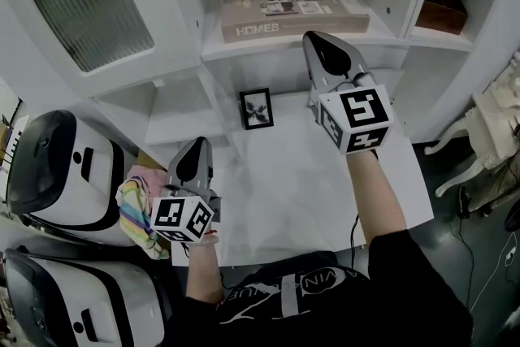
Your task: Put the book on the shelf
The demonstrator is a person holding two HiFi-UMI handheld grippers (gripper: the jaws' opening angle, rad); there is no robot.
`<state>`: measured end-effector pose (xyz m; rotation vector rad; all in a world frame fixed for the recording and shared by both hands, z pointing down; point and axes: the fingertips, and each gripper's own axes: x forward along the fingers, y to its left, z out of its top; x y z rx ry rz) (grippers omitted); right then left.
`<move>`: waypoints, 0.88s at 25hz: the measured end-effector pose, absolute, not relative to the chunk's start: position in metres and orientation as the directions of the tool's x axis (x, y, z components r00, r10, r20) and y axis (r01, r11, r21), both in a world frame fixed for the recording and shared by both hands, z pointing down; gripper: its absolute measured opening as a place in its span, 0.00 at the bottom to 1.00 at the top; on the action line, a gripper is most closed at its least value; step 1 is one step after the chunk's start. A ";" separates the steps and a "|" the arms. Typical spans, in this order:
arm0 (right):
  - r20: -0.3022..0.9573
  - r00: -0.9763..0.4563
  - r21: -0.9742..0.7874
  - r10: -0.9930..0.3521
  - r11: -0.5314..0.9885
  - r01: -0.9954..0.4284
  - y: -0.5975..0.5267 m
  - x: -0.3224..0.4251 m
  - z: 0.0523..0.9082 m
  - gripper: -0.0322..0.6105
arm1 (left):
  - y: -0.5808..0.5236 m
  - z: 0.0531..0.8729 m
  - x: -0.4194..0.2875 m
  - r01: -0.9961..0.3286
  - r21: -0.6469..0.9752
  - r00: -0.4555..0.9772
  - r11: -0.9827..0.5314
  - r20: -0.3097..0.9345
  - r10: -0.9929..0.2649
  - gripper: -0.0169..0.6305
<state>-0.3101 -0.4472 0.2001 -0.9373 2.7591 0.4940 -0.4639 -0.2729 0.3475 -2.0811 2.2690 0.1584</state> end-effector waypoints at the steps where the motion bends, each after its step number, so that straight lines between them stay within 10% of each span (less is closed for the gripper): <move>1: -0.279 -0.787 0.245 -0.551 0.751 -0.613 -0.446 -0.307 0.202 0.05 | -0.274 0.348 -0.464 -0.996 0.036 -0.089 0.085 -0.113 -0.990 0.03; 22: -0.231 -0.823 0.169 -0.520 0.811 -0.560 -0.432 -0.250 0.289 0.06 | -0.285 0.363 -0.454 -0.995 0.002 -0.098 0.098 -0.124 -0.988 0.03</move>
